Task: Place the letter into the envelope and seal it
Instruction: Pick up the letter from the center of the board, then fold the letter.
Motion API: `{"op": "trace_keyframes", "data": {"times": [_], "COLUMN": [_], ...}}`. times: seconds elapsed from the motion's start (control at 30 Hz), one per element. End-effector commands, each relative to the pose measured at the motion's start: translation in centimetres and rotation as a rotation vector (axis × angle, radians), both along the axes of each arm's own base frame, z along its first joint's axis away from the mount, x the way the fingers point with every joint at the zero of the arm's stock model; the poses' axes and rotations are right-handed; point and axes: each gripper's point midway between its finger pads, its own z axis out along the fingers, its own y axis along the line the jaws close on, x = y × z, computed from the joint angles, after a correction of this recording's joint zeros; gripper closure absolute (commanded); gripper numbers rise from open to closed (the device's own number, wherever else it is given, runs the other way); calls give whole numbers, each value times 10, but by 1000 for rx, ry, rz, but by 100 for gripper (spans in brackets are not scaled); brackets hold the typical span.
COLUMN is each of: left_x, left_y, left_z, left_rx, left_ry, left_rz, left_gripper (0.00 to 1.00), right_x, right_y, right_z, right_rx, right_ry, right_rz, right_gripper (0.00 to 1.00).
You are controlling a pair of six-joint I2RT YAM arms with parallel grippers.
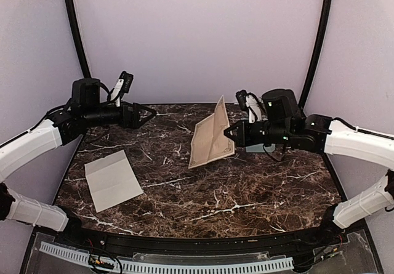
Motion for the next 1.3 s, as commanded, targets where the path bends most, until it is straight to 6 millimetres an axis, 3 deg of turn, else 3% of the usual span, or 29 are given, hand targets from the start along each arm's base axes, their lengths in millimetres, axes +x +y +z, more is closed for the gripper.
{"op": "trace_keyframes", "data": {"times": [0.0,0.03,0.13,0.43,0.77,1.27], "left_x": [-24,-37,-50,-61,-114,-109], "left_y": [-16,-23,-28,-43,-82,-82], "left_z": [20,21,14,-1,-28,-21], "left_rx": [-21,-39,-45,-53,-22,-24], "left_ry": [-196,-196,-207,-146,-61,-78], "left_rz": [-206,-287,-352,-454,-733,-690], "left_gripper": [10,10,9,8,8,7], "right_x": [-31,-40,-60,-83,-98,-124], "right_y": [19,23,29,31,32,23], "right_z": [33,36,41,32,32,71], "right_rx": [3,10,6,-94,-65,40], "right_ry": [-68,-66,-47,78,83,62], "right_rz": [271,330,464,630,711,797], "right_gripper": [100,100,100,100,100,100]}}
